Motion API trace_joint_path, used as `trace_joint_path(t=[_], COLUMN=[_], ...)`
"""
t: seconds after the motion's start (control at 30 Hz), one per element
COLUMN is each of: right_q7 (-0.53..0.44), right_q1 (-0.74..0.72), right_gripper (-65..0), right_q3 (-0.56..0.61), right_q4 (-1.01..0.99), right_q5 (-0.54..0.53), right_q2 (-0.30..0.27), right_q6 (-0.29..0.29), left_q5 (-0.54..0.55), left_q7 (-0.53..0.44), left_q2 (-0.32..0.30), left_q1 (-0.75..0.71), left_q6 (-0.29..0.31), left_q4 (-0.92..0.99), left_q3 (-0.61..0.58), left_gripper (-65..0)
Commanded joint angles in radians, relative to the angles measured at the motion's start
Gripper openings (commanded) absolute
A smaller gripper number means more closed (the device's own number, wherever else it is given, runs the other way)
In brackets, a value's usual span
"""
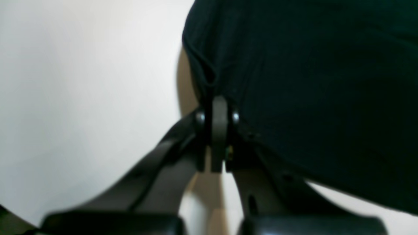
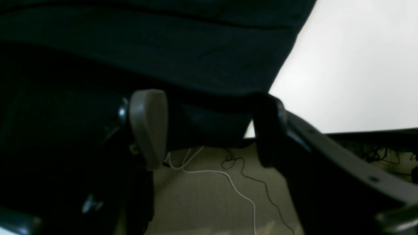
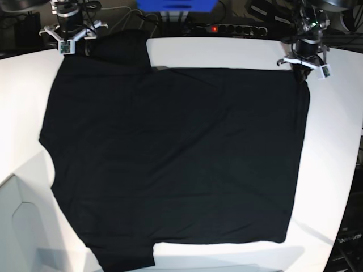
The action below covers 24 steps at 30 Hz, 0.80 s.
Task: Fold the T-shirt properly
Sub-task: 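Grasp the shoulder corners with both grippers and lift slightly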
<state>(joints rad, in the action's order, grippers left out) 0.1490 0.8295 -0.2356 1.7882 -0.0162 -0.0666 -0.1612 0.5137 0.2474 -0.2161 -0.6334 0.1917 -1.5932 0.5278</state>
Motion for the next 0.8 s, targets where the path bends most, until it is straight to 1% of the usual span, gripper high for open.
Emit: trace_joint_path(t=[0.0,0.03,0.1,0.2,0.23,0.37,0.63,0.77], right_q7=[0.021,0.021,0.021,0.021,0.021,0.018,0.021,0.018], right_q1=[0.017,0.017,0.017,0.017,0.015,0.015,0.024,0.021], right_gripper=[-33.1,-36.9,-46.6,-63.7,-65.0,-65.0,-65.0,-65.0], right_q3=[-0.005,-0.005,-0.006,-0.006,-0.006,-0.008,-0.008,-0.008], right_q4=[0.003,0.003,0.003,0.006,0.008,0.035,0.181,0.207], right_q5=[0.008,0.008,0.008,0.008,0.008,0.009,0.009,0.009], right_q2=[-0.012,-0.014,-0.014,-0.028,-0.028,-0.028,-0.026,-0.026], right_q6=[-0.01,-0.01,-0.01,-0.01,-0.01,-0.01,-0.01,-0.01], left_q5=[0.004,0.004,0.004,0.004,0.004,0.004,0.009,0.012], left_q7=[-0.023,-0.023,-0.023,-0.023,-0.023,-0.023,-0.026,-0.023], left_q2=[-0.012,-0.012,-0.012,-0.012,-0.012,-0.012,-0.012,-0.003], left_q1=[-0.007,-0.007,-0.007,-0.007,-0.007,-0.009,-0.01,-0.018], left_q6=[0.004,0.004,0.004,0.004,0.004,0.004,0.002,0.002], left_q4=[-0.019,-0.019,-0.019,-0.019,-0.019,-0.019,-0.02,-0.054], left_q3=[0.01,0.01,0.01,0.01,0.01,0.01,0.013,0.045], left_gripper=[-65.0,-65.0,-65.0,-65.0,-65.0,-65.0,-65.0,-65.0])
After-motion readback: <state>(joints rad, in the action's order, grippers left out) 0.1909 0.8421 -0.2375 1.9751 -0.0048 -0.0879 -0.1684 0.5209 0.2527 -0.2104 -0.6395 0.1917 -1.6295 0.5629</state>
